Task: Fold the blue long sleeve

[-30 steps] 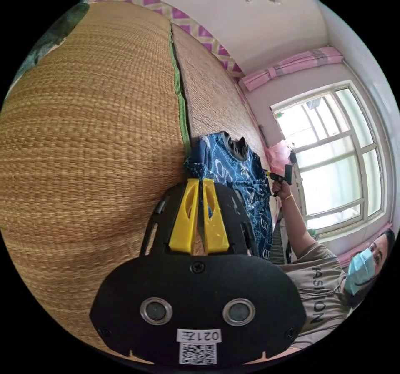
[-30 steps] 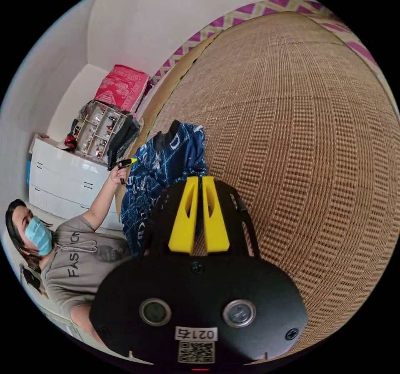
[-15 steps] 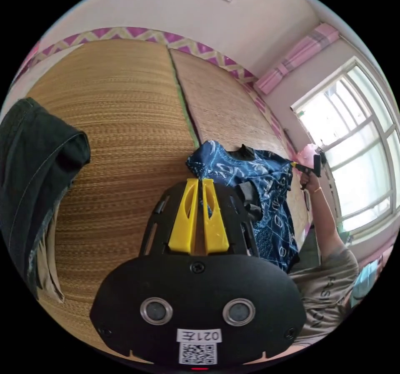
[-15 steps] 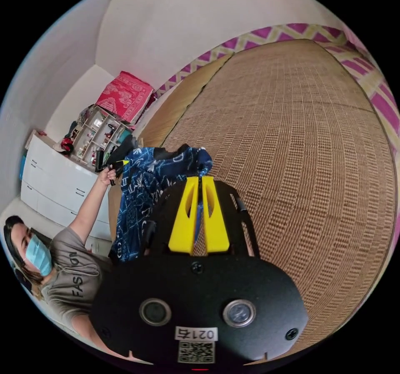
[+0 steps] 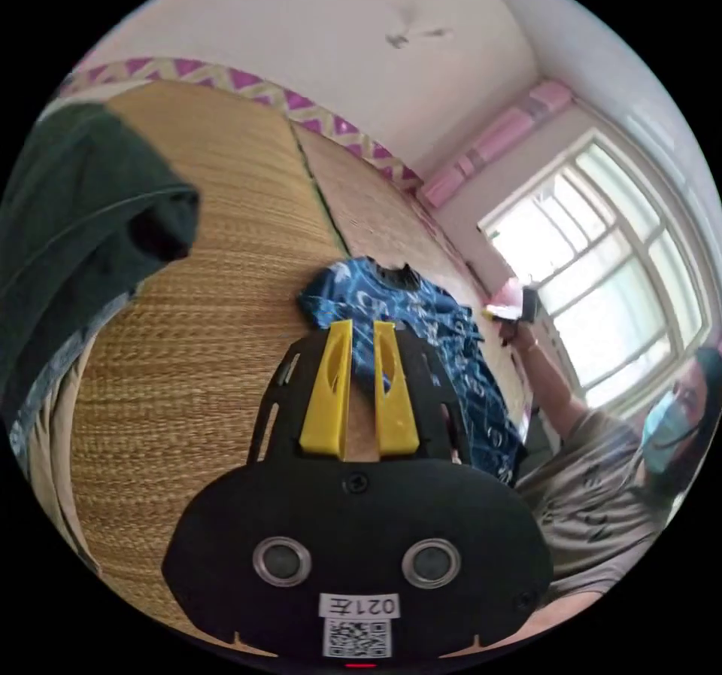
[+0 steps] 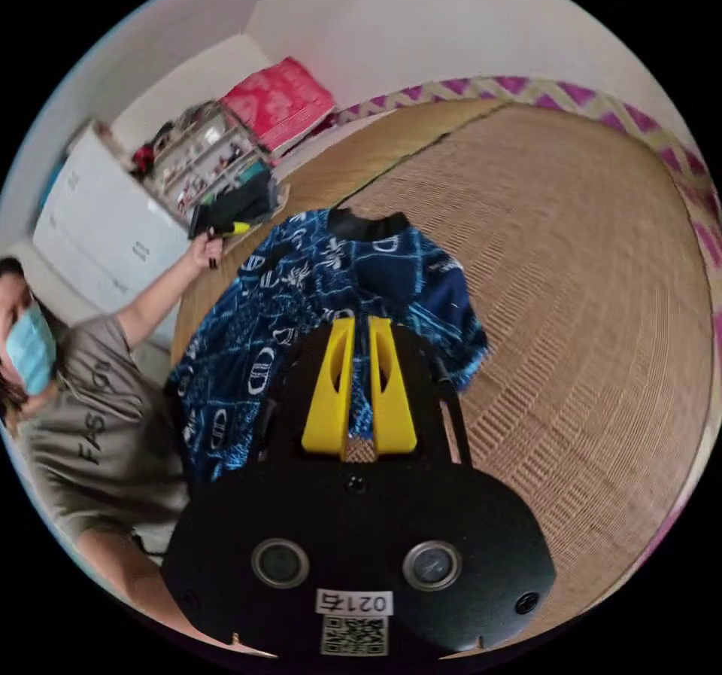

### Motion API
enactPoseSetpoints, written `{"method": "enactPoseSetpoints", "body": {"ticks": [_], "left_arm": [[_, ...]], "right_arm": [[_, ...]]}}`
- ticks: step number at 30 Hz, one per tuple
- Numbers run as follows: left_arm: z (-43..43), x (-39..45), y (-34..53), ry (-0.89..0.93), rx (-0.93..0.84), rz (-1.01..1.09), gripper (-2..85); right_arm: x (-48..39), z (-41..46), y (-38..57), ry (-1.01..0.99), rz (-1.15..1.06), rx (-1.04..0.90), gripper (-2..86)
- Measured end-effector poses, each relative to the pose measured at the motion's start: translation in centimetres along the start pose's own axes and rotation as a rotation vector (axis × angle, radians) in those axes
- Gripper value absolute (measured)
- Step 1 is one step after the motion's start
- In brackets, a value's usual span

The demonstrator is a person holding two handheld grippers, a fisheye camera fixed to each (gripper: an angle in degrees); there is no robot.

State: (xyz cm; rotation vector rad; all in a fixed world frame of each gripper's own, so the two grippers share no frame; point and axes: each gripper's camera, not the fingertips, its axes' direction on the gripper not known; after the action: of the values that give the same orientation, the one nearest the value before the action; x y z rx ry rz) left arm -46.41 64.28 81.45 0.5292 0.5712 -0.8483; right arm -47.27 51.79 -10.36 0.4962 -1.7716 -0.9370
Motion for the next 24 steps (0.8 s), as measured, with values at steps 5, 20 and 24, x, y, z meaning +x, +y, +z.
{"method": "enactPoseSetpoints", "body": {"ticks": [5,20,24], "left_arm": [[5.4,14.6,-2.0,-0.226,-0.157,0.325,5.9],[-2.4,22.9,-4.0,-0.158,-0.075,0.143,5.4],[-4.5,27.4,-6.7,-0.192,-0.07,0.206,5.0]], "right_arm": [[-12.7,7.0,-5.7,0.12,-0.269,-0.152,7.9],[-33.4,21.7,-13.4,0.46,-0.443,-0.147,2.4],[-25.1,5.1,-10.7,0.283,-0.145,0.184,0.9]]}}
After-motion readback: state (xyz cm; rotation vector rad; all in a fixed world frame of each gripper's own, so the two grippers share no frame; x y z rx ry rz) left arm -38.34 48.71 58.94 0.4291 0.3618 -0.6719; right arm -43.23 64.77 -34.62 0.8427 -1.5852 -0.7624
